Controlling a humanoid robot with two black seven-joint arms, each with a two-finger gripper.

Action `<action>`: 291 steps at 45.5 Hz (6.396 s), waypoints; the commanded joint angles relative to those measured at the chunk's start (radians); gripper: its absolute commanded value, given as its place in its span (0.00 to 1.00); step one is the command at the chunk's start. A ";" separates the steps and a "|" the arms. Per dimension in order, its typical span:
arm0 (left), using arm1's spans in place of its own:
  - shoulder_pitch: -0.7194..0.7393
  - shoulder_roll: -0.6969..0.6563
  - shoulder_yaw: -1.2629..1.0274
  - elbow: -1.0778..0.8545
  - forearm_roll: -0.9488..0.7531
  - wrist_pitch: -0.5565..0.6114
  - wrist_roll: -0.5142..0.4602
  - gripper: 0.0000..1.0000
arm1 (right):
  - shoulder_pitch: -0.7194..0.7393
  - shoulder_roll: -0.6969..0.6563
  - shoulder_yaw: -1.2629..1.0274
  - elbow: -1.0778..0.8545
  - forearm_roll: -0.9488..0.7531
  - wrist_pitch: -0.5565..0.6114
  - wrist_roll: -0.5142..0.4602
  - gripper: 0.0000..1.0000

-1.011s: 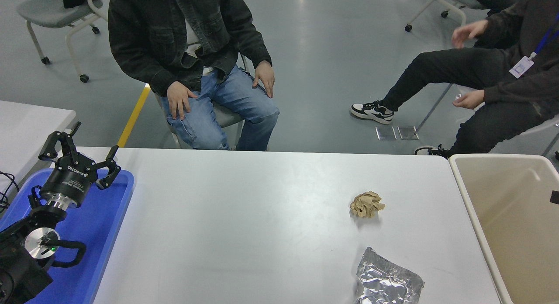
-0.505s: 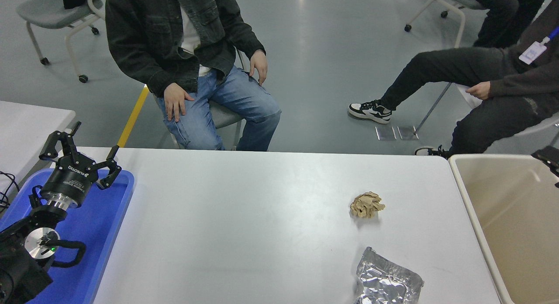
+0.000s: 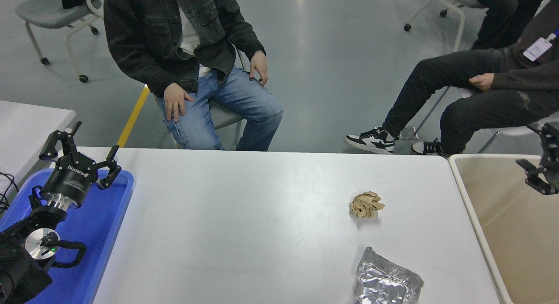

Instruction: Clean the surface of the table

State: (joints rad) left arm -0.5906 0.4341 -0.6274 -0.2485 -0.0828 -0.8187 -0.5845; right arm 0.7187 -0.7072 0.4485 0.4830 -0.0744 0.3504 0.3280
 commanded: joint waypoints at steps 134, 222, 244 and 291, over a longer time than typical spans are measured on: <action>0.000 0.000 0.000 0.000 0.000 0.001 0.000 1.00 | -0.108 -0.301 -0.117 1.005 -1.056 -0.209 -0.148 1.00; 0.000 0.000 0.000 0.000 0.000 0.000 0.000 1.00 | -0.211 -0.212 -0.320 1.152 -0.746 -0.320 -0.627 1.00; 0.000 0.000 0.000 0.000 0.000 0.001 0.000 1.00 | -0.185 -0.153 -0.315 1.122 -0.743 -0.324 -0.698 1.00; 0.000 0.000 0.000 0.000 0.000 0.000 0.000 1.00 | -0.180 -0.097 -0.355 1.079 -0.763 -0.317 -0.753 0.23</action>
State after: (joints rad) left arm -0.5906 0.4341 -0.6274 -0.2485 -0.0828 -0.8181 -0.5844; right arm 0.5334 -0.8053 0.1183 1.5619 -0.8324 0.0247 -0.4370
